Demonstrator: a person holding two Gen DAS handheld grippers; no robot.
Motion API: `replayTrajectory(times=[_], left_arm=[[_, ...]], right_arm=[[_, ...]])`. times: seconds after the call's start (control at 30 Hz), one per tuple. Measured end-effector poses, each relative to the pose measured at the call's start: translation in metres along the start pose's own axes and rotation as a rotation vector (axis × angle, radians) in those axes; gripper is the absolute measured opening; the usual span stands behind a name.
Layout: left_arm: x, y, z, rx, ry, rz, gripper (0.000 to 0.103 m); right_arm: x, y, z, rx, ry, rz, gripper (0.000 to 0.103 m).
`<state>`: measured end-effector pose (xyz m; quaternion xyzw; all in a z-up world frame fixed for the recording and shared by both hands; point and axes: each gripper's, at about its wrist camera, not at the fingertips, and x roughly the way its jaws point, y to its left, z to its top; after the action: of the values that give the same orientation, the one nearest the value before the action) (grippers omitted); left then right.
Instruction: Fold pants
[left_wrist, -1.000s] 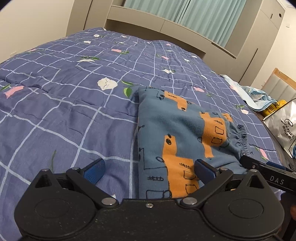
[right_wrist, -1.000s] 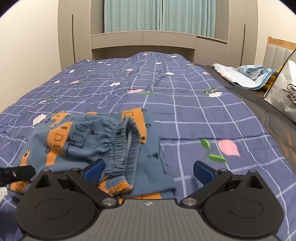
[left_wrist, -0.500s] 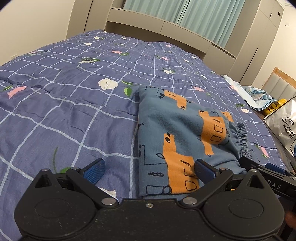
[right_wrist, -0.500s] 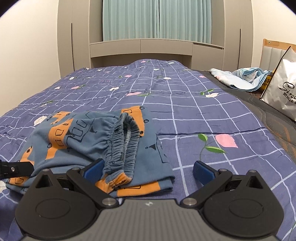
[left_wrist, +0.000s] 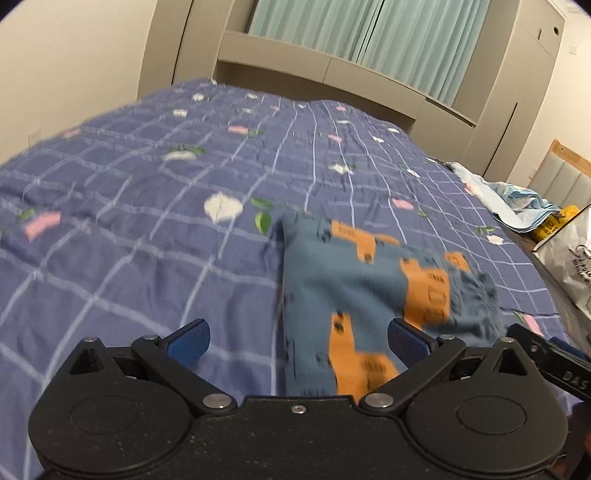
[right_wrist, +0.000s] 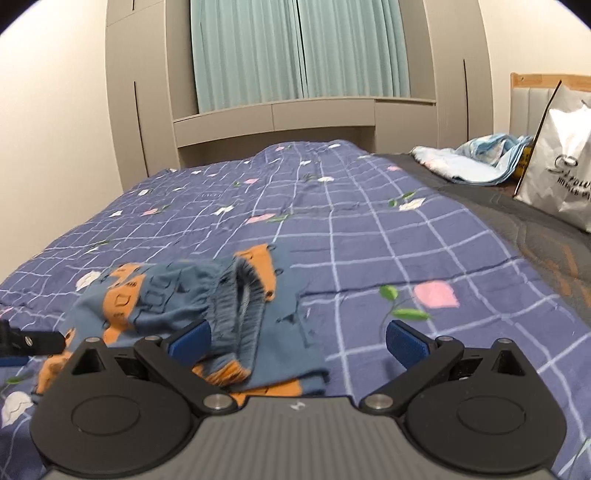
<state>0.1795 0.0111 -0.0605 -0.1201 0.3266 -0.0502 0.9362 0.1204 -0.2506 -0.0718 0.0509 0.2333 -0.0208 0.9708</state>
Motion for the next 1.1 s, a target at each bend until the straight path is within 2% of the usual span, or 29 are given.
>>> replayTrajectory(times=[0.13, 0.3, 0.37, 0.4, 0.47, 0.63, 0.8, 1.1], left_arm=[[0.019, -0.005, 0.019, 0.052, -0.029, 0.026, 0.102], [0.049, -0.007, 0.034, 0.085, -0.008, 0.04, 0.102], [0.058, -0.007, 0.036, 0.091, 0.009, 0.045, 0.102], [0.06, -0.006, 0.035, 0.09, 0.015, 0.044, 0.102], [0.062, -0.004, 0.034, 0.08, 0.023, 0.034, 0.102], [0.061, 0.001, 0.032, 0.049, 0.019, 0.007, 0.102], [0.052, 0.006, 0.024, -0.03, 0.022, -0.077, 0.102], [0.053, 0.0, 0.009, -0.014, 0.028, -0.07, 0.102]], right_arm=[[0.015, 0.007, 0.016, -0.054, -0.011, 0.017, 0.103], [0.044, 0.024, 0.034, -0.141, 0.002, 0.037, 0.103], [0.054, 0.03, 0.037, -0.174, 0.012, 0.014, 0.103], [0.06, 0.031, 0.037, -0.19, 0.022, -0.023, 0.103], [0.064, 0.029, 0.037, -0.185, 0.038, -0.053, 0.103], [0.068, 0.015, 0.026, -0.148, 0.067, -0.054, 0.103], [0.068, 0.006, 0.022, -0.119, 0.071, -0.04, 0.103], [0.066, 0.001, 0.02, -0.098, 0.059, -0.055, 0.103]])
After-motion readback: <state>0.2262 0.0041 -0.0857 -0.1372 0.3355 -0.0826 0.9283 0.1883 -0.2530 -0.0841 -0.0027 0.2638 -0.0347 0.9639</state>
